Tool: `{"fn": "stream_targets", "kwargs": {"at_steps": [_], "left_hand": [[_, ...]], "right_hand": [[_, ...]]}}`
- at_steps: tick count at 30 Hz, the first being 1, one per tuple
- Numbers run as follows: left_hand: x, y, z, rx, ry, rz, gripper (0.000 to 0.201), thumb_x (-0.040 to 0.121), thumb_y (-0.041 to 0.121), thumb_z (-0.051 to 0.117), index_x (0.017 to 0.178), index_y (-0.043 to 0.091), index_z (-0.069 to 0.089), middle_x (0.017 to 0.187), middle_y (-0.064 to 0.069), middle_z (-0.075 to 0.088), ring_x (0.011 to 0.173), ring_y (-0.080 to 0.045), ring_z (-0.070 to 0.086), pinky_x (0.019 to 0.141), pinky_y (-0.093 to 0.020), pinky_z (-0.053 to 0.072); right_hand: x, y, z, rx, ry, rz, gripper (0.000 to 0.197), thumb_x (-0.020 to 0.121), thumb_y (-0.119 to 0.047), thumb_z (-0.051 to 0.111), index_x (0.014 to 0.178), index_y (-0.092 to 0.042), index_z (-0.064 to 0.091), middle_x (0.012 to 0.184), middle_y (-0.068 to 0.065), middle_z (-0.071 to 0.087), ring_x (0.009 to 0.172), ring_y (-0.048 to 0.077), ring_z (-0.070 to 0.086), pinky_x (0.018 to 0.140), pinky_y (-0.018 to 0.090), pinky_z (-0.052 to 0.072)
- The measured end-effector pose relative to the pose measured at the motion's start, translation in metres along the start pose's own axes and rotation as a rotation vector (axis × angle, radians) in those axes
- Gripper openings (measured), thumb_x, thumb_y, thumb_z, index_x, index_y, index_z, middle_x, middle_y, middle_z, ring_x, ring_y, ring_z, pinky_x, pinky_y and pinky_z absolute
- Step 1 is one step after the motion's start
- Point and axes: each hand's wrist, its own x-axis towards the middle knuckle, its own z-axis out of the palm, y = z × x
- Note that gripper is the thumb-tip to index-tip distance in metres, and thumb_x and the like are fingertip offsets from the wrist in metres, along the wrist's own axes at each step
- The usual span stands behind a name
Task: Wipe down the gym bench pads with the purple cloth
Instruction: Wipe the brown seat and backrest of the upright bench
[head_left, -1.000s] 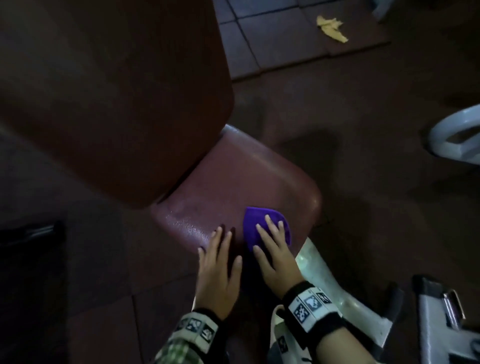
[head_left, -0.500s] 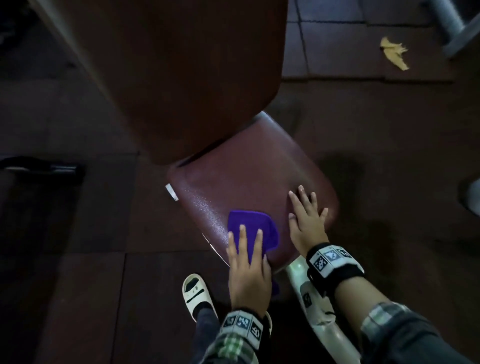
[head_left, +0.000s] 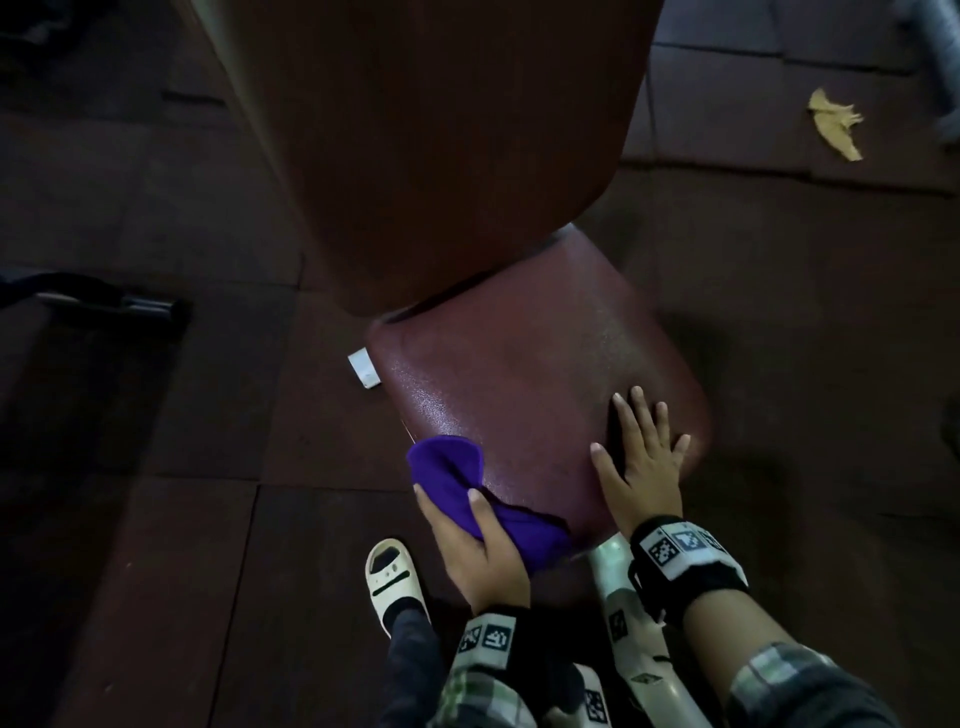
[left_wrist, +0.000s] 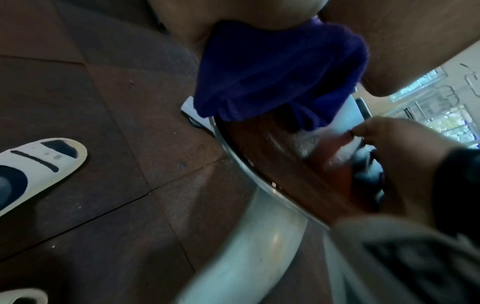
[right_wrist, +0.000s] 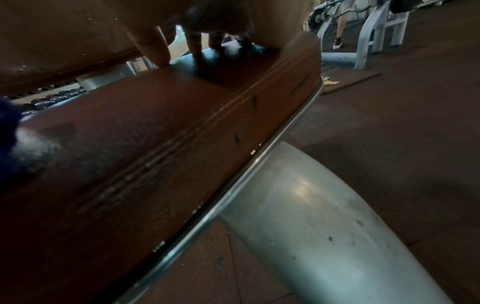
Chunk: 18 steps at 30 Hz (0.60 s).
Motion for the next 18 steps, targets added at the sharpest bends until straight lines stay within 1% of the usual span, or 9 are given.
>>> {"fn": "stream_targets", "kwargs": {"at_steps": [1, 3, 6, 9, 12, 15, 16, 17, 18], "left_hand": [[0.013, 0.002, 0.000, 0.006, -0.004, -0.025, 0.079, 0.085, 0.062, 0.036, 0.152, 0.023, 0.021, 0.152, -0.008, 0.038, 0.135, -0.029, 0.040, 0.111, -0.038, 0.032], [0.048, 0.012, 0.000, 0.032, -0.015, -0.052, 0.069, 0.091, 0.057, 0.040, 0.151, 0.027, 0.022, 0.147, -0.011, 0.044, 0.129, -0.035, 0.046, 0.105, -0.037, 0.036], [0.110, 0.037, 0.000, 0.110, -0.038, 0.009, 0.061, 0.098, 0.045, 0.044, 0.151, 0.028, 0.022, 0.140, -0.019, 0.050, 0.122, -0.042, 0.050, 0.099, -0.037, 0.037], [0.142, 0.048, -0.001, 0.125, -0.085, 0.005, 0.060, 0.098, 0.045, 0.044, 0.151, 0.034, 0.019, 0.137, -0.021, 0.052, 0.120, -0.043, 0.051, 0.098, -0.036, 0.037], [0.118, 0.032, -0.005, 0.097, -0.105, 0.049, 0.062, 0.097, 0.045, 0.046, 0.151, 0.036, 0.016, 0.144, -0.014, 0.047, 0.126, -0.037, 0.048, 0.103, -0.033, 0.034], [0.066, 0.012, -0.011, 0.002, -0.152, 0.129, 0.071, 0.090, 0.046, 0.047, 0.152, 0.032, 0.015, 0.155, 0.006, 0.027, 0.142, -0.014, 0.030, 0.114, -0.024, 0.023], [0.054, 0.010, -0.012, -0.028, -0.172, 0.134, 0.071, 0.089, 0.045, 0.047, 0.152, 0.033, 0.014, 0.156, 0.010, 0.023, 0.143, -0.007, 0.025, 0.116, -0.025, 0.021], [0.050, 0.009, -0.013, -0.045, -0.184, 0.134, 0.071, 0.089, 0.044, 0.047, 0.151, 0.036, 0.014, 0.157, 0.009, 0.021, 0.143, -0.004, 0.023, 0.117, -0.027, 0.020], [0.054, 0.012, -0.013, -0.050, -0.188, 0.133, 0.070, 0.089, 0.044, 0.048, 0.150, 0.036, 0.013, 0.158, 0.006, 0.022, 0.143, -0.005, 0.023, 0.117, -0.027, 0.020]], "right_hand": [[0.000, 0.000, 0.000, 0.003, 0.002, 0.001, 0.078, 0.073, -0.062, 0.021, 0.146, -0.034, 0.021, 0.155, -0.016, 0.006, 0.140, 0.004, -0.013, 0.110, 0.040, -0.017], [0.001, 0.000, 0.000, 0.001, -0.001, 0.001, 0.077, 0.074, -0.062, 0.021, 0.146, -0.034, 0.020, 0.154, -0.018, 0.005, 0.139, 0.003, -0.013, 0.111, 0.041, -0.016], [0.001, 0.002, 0.000, 0.002, 0.009, -0.007, 0.076, 0.074, -0.062, 0.022, 0.145, -0.035, 0.020, 0.153, -0.019, 0.005, 0.139, 0.004, -0.012, 0.112, 0.044, -0.013], [0.002, 0.002, 0.001, 0.008, 0.038, -0.014, 0.074, 0.075, -0.061, 0.025, 0.144, -0.035, 0.023, 0.151, -0.020, 0.007, 0.140, 0.007, -0.008, 0.112, 0.046, -0.011], [0.001, 0.001, 0.001, 0.007, 0.032, -0.008, 0.072, 0.075, -0.061, 0.025, 0.143, -0.036, 0.022, 0.151, -0.020, 0.007, 0.140, 0.006, -0.009, 0.112, 0.045, -0.011], [0.001, 0.000, 0.000, 0.013, 0.031, -0.005, 0.071, 0.075, -0.060, 0.026, 0.142, -0.037, 0.021, 0.151, -0.020, 0.008, 0.140, 0.005, -0.009, 0.112, 0.045, -0.011], [0.001, 0.000, 0.000, 0.016, 0.028, -0.002, 0.071, 0.075, -0.060, 0.026, 0.142, -0.038, 0.020, 0.151, -0.020, 0.008, 0.140, 0.005, -0.009, 0.112, 0.044, -0.011], [0.001, 0.000, 0.000, 0.018, 0.023, 0.001, 0.070, 0.075, -0.061, 0.026, 0.141, -0.039, 0.019, 0.151, -0.020, 0.008, 0.140, 0.005, -0.009, 0.112, 0.044, -0.012], [0.001, 0.000, -0.001, 0.015, 0.019, 0.003, 0.069, 0.075, -0.061, 0.026, 0.140, -0.040, 0.018, 0.151, -0.020, 0.008, 0.140, 0.005, -0.009, 0.112, 0.043, -0.012]]}}
